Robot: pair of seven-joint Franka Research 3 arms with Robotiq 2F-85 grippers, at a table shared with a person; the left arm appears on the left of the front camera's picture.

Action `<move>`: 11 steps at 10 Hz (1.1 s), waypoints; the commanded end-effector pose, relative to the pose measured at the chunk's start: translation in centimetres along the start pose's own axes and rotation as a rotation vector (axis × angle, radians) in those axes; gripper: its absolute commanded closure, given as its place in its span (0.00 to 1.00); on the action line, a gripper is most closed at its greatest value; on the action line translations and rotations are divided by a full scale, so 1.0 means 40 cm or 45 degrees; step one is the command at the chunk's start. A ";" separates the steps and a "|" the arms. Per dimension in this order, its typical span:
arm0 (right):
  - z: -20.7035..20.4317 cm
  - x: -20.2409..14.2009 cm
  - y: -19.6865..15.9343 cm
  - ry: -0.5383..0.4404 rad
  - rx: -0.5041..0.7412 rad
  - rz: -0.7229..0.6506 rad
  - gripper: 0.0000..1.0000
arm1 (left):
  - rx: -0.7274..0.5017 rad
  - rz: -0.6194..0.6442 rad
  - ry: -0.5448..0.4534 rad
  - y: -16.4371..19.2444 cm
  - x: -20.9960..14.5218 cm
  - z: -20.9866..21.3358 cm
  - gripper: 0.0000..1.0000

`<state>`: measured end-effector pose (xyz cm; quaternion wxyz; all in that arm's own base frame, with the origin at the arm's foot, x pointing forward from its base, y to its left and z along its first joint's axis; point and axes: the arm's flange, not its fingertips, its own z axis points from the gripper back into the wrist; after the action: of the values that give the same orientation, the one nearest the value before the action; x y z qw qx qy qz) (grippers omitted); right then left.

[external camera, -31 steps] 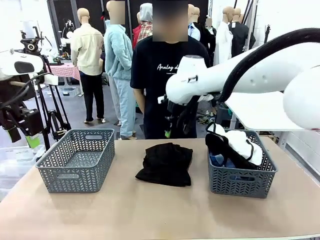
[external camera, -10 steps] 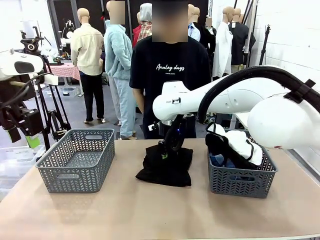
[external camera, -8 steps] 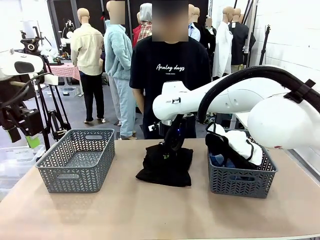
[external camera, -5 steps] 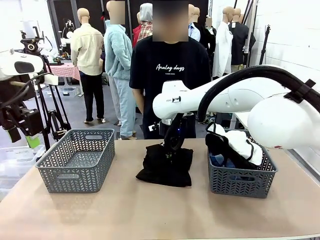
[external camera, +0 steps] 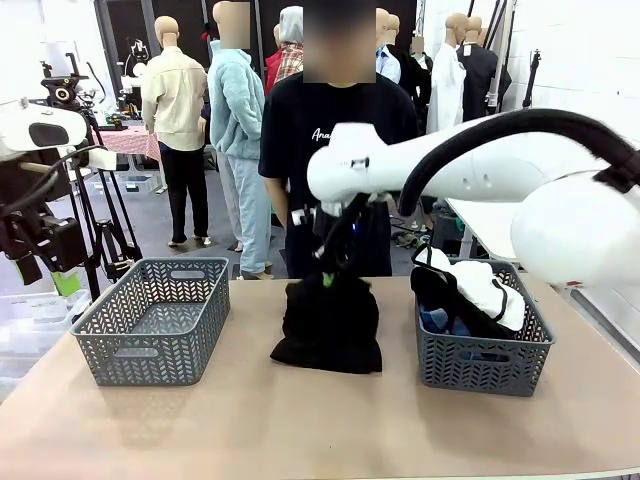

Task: Sort the tops and bottoms.
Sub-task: Lift clothes from the center of the table with your right hand.

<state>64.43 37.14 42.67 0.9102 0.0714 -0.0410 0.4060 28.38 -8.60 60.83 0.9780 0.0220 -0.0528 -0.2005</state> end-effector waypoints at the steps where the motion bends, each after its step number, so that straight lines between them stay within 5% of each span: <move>1: 0.157 0.020 0.066 -0.175 -0.170 0.145 1.00 | 0.009 -0.013 -0.001 0.003 -0.005 0.000 0.34; 8: 0.540 0.039 0.262 -0.604 -0.621 0.320 1.00 | 0.009 -0.013 -0.001 0.003 -0.005 0.000 0.34; 11: 0.618 -0.025 0.297 -0.586 -0.649 0.228 1.00 | 0.009 -0.013 -0.001 0.003 -0.005 0.000 0.34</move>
<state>56.05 41.24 68.64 0.8111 -0.0559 -0.3579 0.4593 28.37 -8.59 60.83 0.9780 0.0219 -0.0530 -0.2005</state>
